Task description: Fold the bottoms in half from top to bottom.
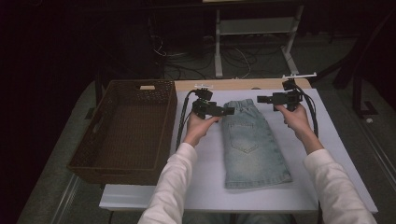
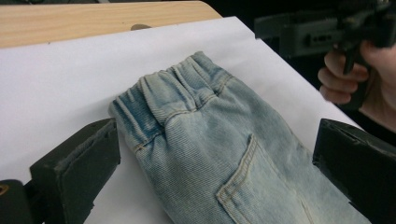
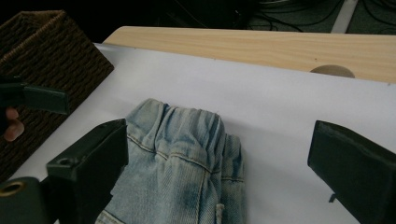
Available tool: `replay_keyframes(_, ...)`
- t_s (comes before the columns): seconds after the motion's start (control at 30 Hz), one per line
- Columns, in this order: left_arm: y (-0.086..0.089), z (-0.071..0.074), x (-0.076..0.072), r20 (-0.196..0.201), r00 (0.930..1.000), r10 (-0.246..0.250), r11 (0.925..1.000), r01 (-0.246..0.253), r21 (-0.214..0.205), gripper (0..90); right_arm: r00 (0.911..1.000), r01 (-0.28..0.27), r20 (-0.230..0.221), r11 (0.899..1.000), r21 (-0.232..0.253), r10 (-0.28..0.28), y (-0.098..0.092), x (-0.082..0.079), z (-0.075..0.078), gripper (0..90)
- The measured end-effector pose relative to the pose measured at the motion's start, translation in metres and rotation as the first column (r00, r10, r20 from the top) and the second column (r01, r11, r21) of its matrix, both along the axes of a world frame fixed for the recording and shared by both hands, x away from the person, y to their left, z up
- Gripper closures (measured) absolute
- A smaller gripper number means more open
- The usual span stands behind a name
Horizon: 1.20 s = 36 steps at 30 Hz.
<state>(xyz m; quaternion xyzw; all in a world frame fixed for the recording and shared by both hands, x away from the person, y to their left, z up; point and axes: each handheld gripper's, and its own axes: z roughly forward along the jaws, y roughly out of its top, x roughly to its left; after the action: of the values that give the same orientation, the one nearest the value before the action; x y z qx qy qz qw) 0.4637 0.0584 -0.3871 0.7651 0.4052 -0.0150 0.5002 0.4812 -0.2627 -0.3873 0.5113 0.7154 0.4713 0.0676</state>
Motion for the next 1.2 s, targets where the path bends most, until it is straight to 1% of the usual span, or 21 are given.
replay_keyframes(0.1, -0.001, -0.004, 0.003, -0.007, 0.9999, 0.009, 0.9999, -0.009, -0.008, 0.1, 0.9999, 0.002, -0.013, 1.0, -0.005, -0.002, -0.001, 0.001, -0.005, 4.7)
replay_keyframes(0.17, -0.001, -0.007, 0.004, -0.013, 0.9999, 0.01, 0.9999, -0.01, -0.005, 0.1, 0.9999, 0.008, -0.015, 1.0, -0.007, -0.008, -0.001, 0.002, -0.008, 4.8)
replay_keyframes(0.33, -0.004, -0.015, 0.008, -0.032, 0.9991, 0.027, 0.9996, -0.027, 0.004, 0.1, 0.9989, 0.021, -0.041, 1.0, -0.021, -0.022, -0.002, 0.003, -0.019, 5.4)
replay_keyframes(0.43, -0.006, -0.02, 0.009, -0.056, 0.9982, 0.023, 0.9997, -0.022, 0.004, 0.8, 0.9983, 0.023, -0.052, 0.999, -0.026, -0.024, -0.002, 0.002, -0.024, 5.7)
replay_keyframes(0.53, -0.009, -0.024, 0.009, -0.063, 0.9977, 0.023, 0.9997, -0.022, 0.01, 0.7, 0.9977, 0.018, -0.065, 0.999, -0.043, -0.021, -0.001, 0.001, -0.028, 5.8)
replay_keyframes(0.6, -0.009, -0.026, 0.01, -0.073, 0.9969, 0.031, 0.9995, -0.031, -0.005, 0.9, 0.9974, 0.015, -0.069, 0.999, -0.049, -0.019, 0.0, 0.0, -0.031, 6.1)
replay_keyframes(0.63, -0.009, -0.027, 0.01, -0.075, 0.9965, 0.038, 0.9993, -0.038, -0.006, 2.2, 0.9974, 0.015, -0.07, 0.998, -0.058, -0.019, 0.0, -0.001, -0.032, 6.4)
replay_keyframes(0.7, -0.008, -0.03, 0.012, -0.085, 0.9948, 0.056, 0.9983, -0.057, -0.009, 4.9, 0.9971, 0.015, -0.074, 0.997, -0.074, -0.02, 0.001, -0.002, -0.035, 6.6)
replay_keyframes(0.73, -0.008, -0.032, 0.012, -0.092, 0.9934, 0.068, 0.9975, -0.07, -0.015, 4.9, 0.997, 0.014, -0.075, 0.997, -0.076, -0.02, 0.002, -0.002, -0.036, 6.7)
replay_keyframes(0.77, -0.007, -0.034, 0.013, -0.098, 0.9926, 0.072, 0.9972, -0.073, -0.013, 5.0, 0.9965, 0.017, -0.08, 0.997, -0.076, -0.023, 0.003, -0.003, -0.037, 7.1)
replay_keyframes(0.8, -0.007, -0.036, 0.013, -0.105, 0.9913, 0.079, 0.9967, -0.081, -0.007, 5.1, 0.9967, 0.02, -0.077, 0.997, -0.073, -0.025, 0.003, -0.003, -0.038, 7.5)
replay_keyframes(0.83, -0.007, -0.037, 0.013, -0.109, 0.9907, 0.082, 0.9965, -0.083, -0.003, 5.1, 0.9971, 0.024, -0.07, 0.997, -0.07, -0.029, 0.002, -0.004, -0.038, 8.8)
replay_keyframes(0.9, -0.007, -0.041, 0.014, -0.116, 0.9893, 0.089, 0.9959, -0.09, -0.001, 5.4, 0.9974, 0.044, -0.055, 0.997, -0.059, -0.048, 0.001, -0.006, -0.039, 13.9)
replay_keyframes(0.93, -0.007, -0.042, 0.014, -0.118, 0.9888, 0.091, 0.9958, -0.092, -0.001, 5.6, 0.9973, 0.044, -0.056, 0.997, -0.056, -0.047, 0.001, -0.006, -0.039, 14.7)
replay_keyframes(1.0, -0.007, -0.045, 0.014, -0.123, 0.9874, 0.099, 0.995, -0.1, 0.001, 5.8, 0.9964, 0.034, -0.074, 0.997, -0.069, -0.039, 0.001, -0.005, -0.042, 14.6)
replay_keyframes(1.1, -0.007, -0.048, 0.015, -0.132, 0.9848, 0.113, 0.9936, -0.112, 0.01, 7.0, 0.9951, 0.022, -0.095, 0.998, -0.062, -0.028, 0.002, -0.004, -0.045, 14.8)
replay_keyframes(1.2, -0.007, -0.052, 0.014, -0.138, 0.9815, 0.133, 0.9911, -0.132, 0.016, 11.7, 0.9936, 0.017, -0.11, 0.997, -0.071, -0.024, 0.004, -0.004, -0.048, 17.9)
